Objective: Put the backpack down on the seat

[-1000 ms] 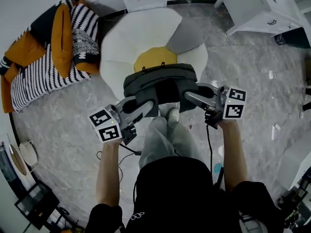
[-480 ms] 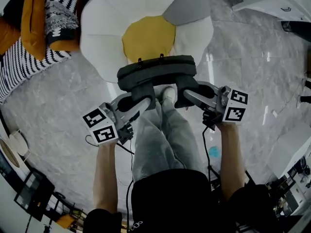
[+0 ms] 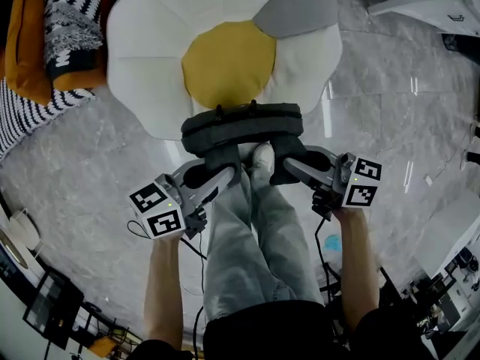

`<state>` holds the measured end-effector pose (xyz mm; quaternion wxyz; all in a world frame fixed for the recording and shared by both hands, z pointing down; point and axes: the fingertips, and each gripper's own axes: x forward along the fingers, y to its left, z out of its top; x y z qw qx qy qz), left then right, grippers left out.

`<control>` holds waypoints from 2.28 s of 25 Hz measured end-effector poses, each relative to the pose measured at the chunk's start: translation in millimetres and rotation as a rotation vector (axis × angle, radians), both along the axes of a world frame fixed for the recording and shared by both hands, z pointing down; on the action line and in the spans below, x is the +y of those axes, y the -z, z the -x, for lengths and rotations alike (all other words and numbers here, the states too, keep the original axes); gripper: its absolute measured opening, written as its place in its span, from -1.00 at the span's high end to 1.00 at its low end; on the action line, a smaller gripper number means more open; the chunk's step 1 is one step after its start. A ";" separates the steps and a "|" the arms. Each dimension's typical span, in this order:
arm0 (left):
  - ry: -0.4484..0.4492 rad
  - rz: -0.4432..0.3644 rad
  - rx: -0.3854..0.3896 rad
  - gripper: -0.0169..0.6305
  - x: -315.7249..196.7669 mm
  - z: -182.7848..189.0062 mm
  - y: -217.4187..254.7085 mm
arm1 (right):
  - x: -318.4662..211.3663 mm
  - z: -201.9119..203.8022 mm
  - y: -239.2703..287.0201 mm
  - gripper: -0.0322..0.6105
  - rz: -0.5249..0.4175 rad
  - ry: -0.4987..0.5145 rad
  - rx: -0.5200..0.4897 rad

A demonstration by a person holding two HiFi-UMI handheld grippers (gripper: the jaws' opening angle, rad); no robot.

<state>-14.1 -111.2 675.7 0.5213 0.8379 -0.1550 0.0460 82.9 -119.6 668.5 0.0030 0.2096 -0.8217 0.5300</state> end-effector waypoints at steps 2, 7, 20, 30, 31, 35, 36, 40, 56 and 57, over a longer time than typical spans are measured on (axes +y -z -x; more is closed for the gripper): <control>0.000 0.004 -0.014 0.78 -5.7 0.2 -2.8 | -6.4 0.0 -2.6 0.70 0.004 -0.003 0.008; 0.018 0.029 -0.022 0.78 -17.5 4.1 -27.2 | -20.9 4.1 -23.0 0.70 -0.002 0.018 0.033; 0.081 0.071 -0.024 0.83 -91.8 14.6 -113.7 | -90.9 21.5 -92.6 0.73 -0.205 0.049 0.172; 0.093 0.078 -0.045 0.84 -152.1 12.8 -163.0 | -144.5 18.8 -137.9 0.72 -0.209 -0.036 0.231; 0.090 0.077 -0.052 0.84 -160.2 13.2 -168.4 | -151.1 19.3 -144.7 0.72 -0.205 -0.044 0.234; 0.099 0.088 -0.055 0.84 -190.6 16.1 -193.1 | -178.1 21.9 -168.3 0.74 -0.214 -0.050 0.251; 0.106 0.096 -0.053 0.84 -194.3 16.9 -197.8 | -181.8 21.9 -172.7 0.74 -0.219 -0.050 0.261; 0.116 0.095 -0.049 0.84 -212.2 14.2 -212.3 | -197.2 16.9 -190.4 0.75 -0.232 -0.065 0.294; 0.213 0.090 -0.186 0.83 -291.7 30.7 -309.4 | -280.0 22.2 -300.9 0.79 -0.231 -0.117 0.374; 0.224 0.096 -0.200 0.82 -294.9 31.8 -315.6 | -283.4 22.0 -306.8 0.79 -0.238 -0.115 0.393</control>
